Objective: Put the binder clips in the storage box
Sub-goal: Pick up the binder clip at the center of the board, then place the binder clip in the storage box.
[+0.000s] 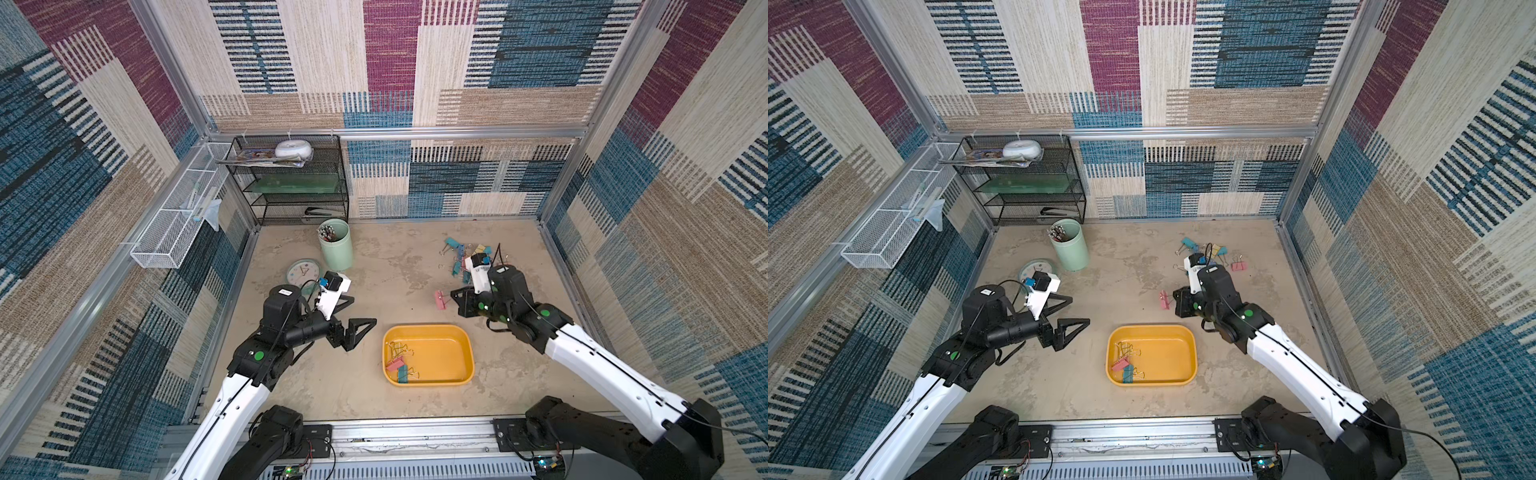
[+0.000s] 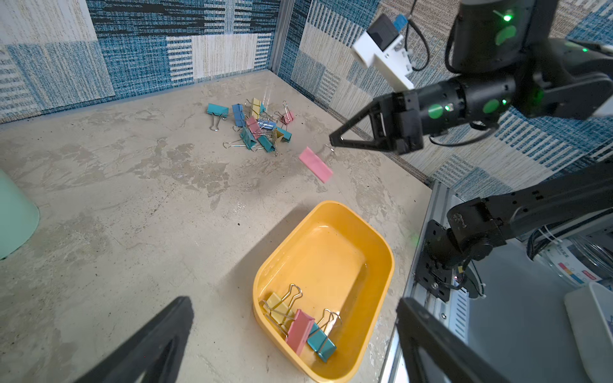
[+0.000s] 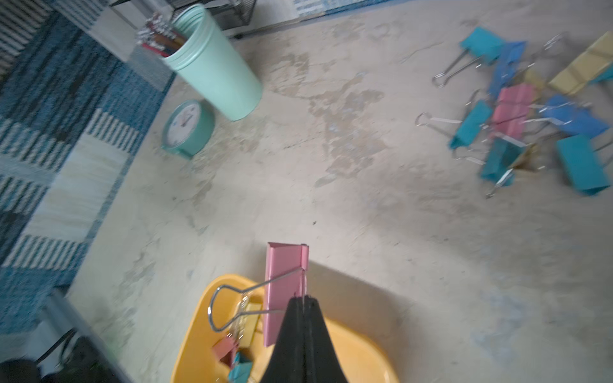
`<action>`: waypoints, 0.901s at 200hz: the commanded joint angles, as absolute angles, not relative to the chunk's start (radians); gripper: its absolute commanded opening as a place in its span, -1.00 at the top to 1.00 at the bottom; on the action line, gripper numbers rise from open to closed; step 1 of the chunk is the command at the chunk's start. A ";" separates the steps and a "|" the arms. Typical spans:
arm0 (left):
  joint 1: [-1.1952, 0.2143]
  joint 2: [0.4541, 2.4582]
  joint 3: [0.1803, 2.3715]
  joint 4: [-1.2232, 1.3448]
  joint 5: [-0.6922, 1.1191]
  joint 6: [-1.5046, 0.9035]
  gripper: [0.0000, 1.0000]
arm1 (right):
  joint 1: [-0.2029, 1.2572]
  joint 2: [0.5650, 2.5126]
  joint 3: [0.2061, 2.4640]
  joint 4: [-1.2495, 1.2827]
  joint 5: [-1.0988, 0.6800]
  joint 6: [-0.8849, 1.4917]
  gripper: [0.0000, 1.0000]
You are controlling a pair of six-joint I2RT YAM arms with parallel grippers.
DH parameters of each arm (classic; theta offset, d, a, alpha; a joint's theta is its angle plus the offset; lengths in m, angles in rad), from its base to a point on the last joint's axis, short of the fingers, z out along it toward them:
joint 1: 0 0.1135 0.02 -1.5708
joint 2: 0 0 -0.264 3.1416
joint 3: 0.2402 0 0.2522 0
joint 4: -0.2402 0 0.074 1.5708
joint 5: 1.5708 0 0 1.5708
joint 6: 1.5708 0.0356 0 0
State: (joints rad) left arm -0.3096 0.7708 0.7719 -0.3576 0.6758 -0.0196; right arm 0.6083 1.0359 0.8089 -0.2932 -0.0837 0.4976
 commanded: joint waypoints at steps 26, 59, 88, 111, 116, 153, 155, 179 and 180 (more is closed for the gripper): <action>-0.310 0.772 0.778 -0.341 0.655 -0.022 -0.99 | 0.845 1.035 0.671 -0.241 -0.016 0.769 1.00; -0.310 0.775 0.777 -0.341 0.646 -0.026 -0.99 | 0.921 1.200 0.675 -0.207 0.096 0.801 1.00; -0.310 0.777 0.777 -0.341 0.641 -0.028 -0.99 | 0.947 1.332 0.719 -0.188 0.159 0.804 1.00; -0.309 0.776 0.777 -0.341 0.633 -0.031 -0.99 | 0.959 1.396 0.745 -0.181 0.179 0.808 1.00; -0.309 0.775 0.777 -0.340 0.631 -0.030 -0.99 | 0.960 1.406 0.750 -0.184 0.184 0.808 0.95; -0.309 0.773 0.776 -0.341 0.626 -0.034 -0.99 | 0.971 1.444 0.757 -0.143 0.167 0.813 0.68; -0.309 0.773 0.777 -0.341 0.626 -0.034 -0.99 | 0.971 1.443 0.755 -0.138 0.164 0.814 0.65; -0.310 0.773 0.778 -0.341 0.623 -0.034 -0.99 | 0.986 1.439 0.744 -0.101 0.165 0.838 0.40; -0.310 0.774 0.777 -0.341 0.622 -0.033 -0.99 | 0.987 1.439 0.744 -0.101 0.166 0.839 0.39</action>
